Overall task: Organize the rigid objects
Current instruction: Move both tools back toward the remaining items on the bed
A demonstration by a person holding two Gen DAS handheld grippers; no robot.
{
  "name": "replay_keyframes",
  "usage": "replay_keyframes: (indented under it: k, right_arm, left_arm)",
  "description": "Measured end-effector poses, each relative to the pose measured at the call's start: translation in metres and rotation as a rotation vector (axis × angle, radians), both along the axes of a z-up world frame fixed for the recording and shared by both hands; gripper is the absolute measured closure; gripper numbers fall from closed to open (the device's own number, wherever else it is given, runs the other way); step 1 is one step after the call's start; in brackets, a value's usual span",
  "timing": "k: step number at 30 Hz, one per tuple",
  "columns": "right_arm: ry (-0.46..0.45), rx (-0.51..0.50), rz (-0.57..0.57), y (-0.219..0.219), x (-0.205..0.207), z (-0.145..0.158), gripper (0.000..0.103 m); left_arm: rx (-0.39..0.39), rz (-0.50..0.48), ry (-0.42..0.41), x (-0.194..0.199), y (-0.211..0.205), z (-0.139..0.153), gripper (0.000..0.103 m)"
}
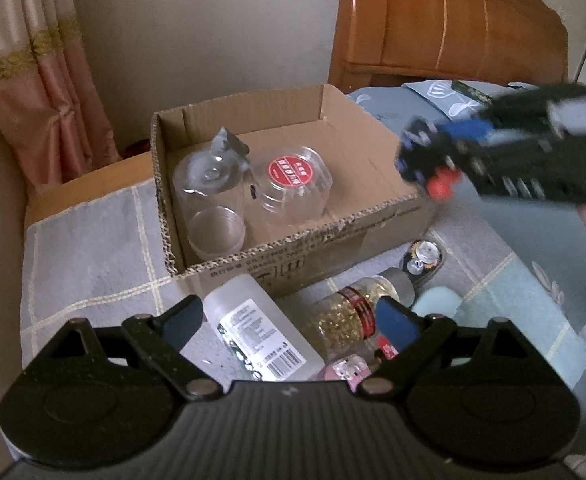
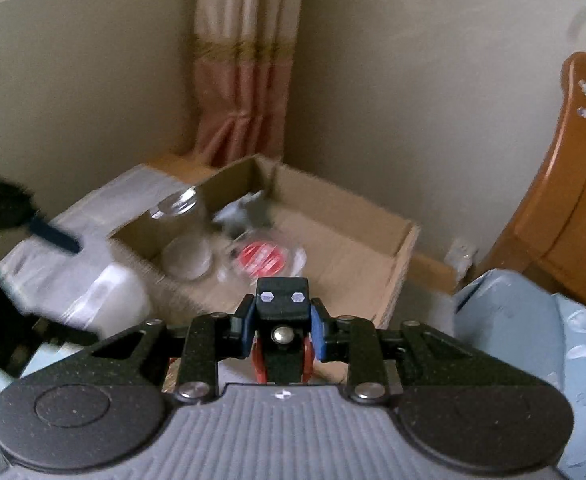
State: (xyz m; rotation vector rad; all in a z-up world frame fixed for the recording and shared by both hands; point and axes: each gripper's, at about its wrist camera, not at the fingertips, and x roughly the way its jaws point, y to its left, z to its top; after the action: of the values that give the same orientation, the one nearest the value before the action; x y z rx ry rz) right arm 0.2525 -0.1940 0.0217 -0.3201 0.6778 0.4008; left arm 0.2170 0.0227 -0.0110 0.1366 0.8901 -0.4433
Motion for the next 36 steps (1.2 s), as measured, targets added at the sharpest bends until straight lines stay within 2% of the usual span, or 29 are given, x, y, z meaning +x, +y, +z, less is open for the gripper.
replay_keyframes:
  k: [2,3,4,5,8,13,15,23,27,31,36]
  right_arm:
    - [0.011,0.007,-0.020,-0.001,0.014,0.000,0.067]
    - [0.021,0.016,-0.026,-0.002,0.017,0.000,0.054]
    - [0.026,0.032,-0.041,-0.004,0.021,0.000,0.036]
    - [0.028,0.042,-0.053,-0.005,0.022,0.000,0.031]
    - [0.036,0.063,-0.052,-0.006,0.016,-0.003,0.028]
    - [0.045,0.076,-0.050,-0.006,-0.005,-0.011,0.004]
    - [0.055,0.097,-0.055,-0.009,-0.015,-0.016,0.000]
    - [0.153,0.110,-0.114,-0.018,-0.053,-0.064,0.000]
    - [0.180,0.093,-0.137,-0.022,-0.071,-0.086,0.000]
    - [0.216,0.094,-0.136,-0.024,-0.080,-0.106,0.000]
    - [0.199,0.102,-0.175,-0.023,-0.076,-0.122,0.000]
  left_arm:
    - [0.003,-0.005,-0.002,-0.002,-0.001,-0.001,0.010]
    - [0.006,-0.003,-0.003,-0.004,-0.001,-0.001,0.010]
    - [0.008,-0.002,-0.003,-0.005,-0.001,-0.002,0.010]
    - [0.009,0.000,-0.004,-0.006,0.000,-0.002,0.010]
    - [0.012,0.013,-0.010,-0.009,0.004,-0.004,0.010]
    - [0.004,0.052,-0.019,-0.012,0.009,-0.010,0.010]
    - [-0.003,0.071,-0.024,-0.014,0.011,-0.013,0.010]
    - [-0.046,0.156,-0.024,-0.023,0.016,-0.031,0.010]
    - [-0.044,0.190,-0.032,-0.022,0.012,-0.038,0.010]
    - [-0.011,0.224,-0.054,-0.019,0.008,-0.048,0.010]
    - [-0.021,0.282,-0.013,-0.015,0.018,-0.060,0.010]
